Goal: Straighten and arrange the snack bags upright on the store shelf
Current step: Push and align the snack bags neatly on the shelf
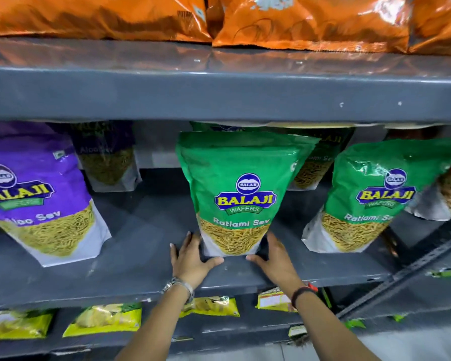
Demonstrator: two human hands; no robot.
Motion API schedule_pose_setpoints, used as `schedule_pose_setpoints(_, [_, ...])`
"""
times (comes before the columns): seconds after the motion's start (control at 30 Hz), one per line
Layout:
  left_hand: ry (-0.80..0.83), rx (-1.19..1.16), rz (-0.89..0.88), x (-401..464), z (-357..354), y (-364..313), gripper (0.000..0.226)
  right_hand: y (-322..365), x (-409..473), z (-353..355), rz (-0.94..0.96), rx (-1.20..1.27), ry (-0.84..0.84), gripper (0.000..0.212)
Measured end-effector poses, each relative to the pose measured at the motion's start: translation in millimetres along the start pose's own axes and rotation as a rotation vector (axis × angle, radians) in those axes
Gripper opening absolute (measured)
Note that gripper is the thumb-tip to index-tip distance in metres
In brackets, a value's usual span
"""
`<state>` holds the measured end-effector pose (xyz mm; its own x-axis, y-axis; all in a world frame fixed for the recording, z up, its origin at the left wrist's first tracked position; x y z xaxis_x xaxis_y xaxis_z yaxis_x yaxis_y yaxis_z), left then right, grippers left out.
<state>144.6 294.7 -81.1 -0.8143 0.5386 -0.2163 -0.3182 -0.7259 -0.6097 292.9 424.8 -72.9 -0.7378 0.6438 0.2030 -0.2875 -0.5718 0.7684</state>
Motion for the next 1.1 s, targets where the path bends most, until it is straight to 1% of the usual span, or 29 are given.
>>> schedule_pose_setpoints(0.07, [-0.041, 0.053, -0.027, -4.2, -0.9, 0.0, 0.084, 1.3, -3.8, 0.8, 0.007, -0.007, 0.009, 0.064])
schedule_pose_setpoints(0.13, [-0.064, 0.039, -0.043, -5.0, 0.0, 2.3, 0.080, 3.4, -5.3, -0.5, 0.030, -0.017, -0.014, 0.068])
schedule_pose_setpoints(0.2, [-0.068, 0.006, -0.047, -4.5, -0.4, 4.0, 0.076, 3.0, -5.8, -1.5, 0.042, -0.035, -0.040, 0.067])
schedule_pose_setpoints(0.3, [-0.070, -0.021, -0.041, -1.6, -2.0, 6.3, 0.080, 0.2, -4.8, -2.3, 0.035, -0.057, -0.048, 0.061])
schedule_pose_setpoints(0.37, [-0.084, -0.025, -0.040, 0.0, -2.5, 7.6, 0.079, 0.1, -3.9, -2.7, 0.040, -0.061, -0.050, 0.059])
schedule_pose_setpoints(0.47, [-0.096, -0.015, -0.035, 1.2, -4.3, 9.6, 0.073, 0.3, -4.3, -4.5, 0.050, -0.081, -0.045, 0.061])
schedule_pose_setpoints(0.53, [-0.090, -0.013, -0.030, 0.7, -3.9, 8.8, 0.078, -0.1, -4.1, -4.3, 0.052, -0.092, -0.041, 0.066])
schedule_pose_setpoints(0.6, [-0.075, -0.021, -0.037, -2.1, -3.1, 7.6, 0.079, 0.2, -6.2, -3.1, 0.047, -0.069, -0.050, 0.077])
schedule_pose_setpoints(0.67, [-0.070, -0.111, -0.042, -7.6, 1.8, 8.2, 0.079, 5.9, -13.9, 1.1, 0.036, -0.029, -0.123, 0.085])
schedule_pose_setpoints(0.7, [-0.080, -0.168, -0.040, -12.3, 6.0, 9.8, 0.079, 11.0, -20.1, 4.9, 0.039, -0.025, -0.200, 0.082])
schedule_pose_setpoints(0.73, [-0.108, -0.217, -0.046, -17.4, 11.0, 12.0, 0.078, 17.7, -27.4, 8.9, 0.055, -0.032, -0.288, 0.073])
schedule_pose_setpoints(0.8, [-0.217, -0.288, -0.038, -33.1, 28.0, 25.7, 0.069, 39.6, -42.4, 10.2, 0.175, -0.079, -0.417, 0.050])
schedule_pose_setpoints(0.83, [-0.273, -0.313, -0.021, -38.4, 36.0, 33.2, 0.065, 49.2, -46.6, 8.4, 0.243, -0.098, -0.443, 0.040])
schedule_pose_setpoints(0.87, [-0.334, -0.333, 0.014, -45.3, 47.4, 45.8, 0.062, 61.6, -49.4, 2.1, 0.303, -0.095, -0.428, 0.033])
schedule_pose_setpoints(0.93, [-0.444, -0.362, 0.088, -54.8, 74.4, 76.1, 0.059, 85.1, -49.1, -19.3, 0.382, -0.069, -0.336, 0.028])
schedule_pose_setpoints(1.03, [-0.541, -0.419, 0.181, -54.6, 119.9, 119.9, 0.061, 117.0, -36.1, -62.7, 0.472, -0.017, -0.180, 0.030])
schedule_pose_setpoints(1.1, [-0.570, -0.454, 0.241, -48.5, 146.9, 146.4, 0.067, 133.8, -22.0, -96.7, 0.479, -0.001, -0.077, 0.033])
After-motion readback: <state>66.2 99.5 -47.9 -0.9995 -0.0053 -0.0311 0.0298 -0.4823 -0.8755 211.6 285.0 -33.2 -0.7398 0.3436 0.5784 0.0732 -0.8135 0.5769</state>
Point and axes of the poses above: each hand's wrist, its own x-axis towards the middle knuckle, its own z-axis out of the back of the hand, y = z × x, the point moved 4 cm from there along x, towards the middle knuckle, and after that the axes turned 15 degrees about z, right-handed, at the moved point
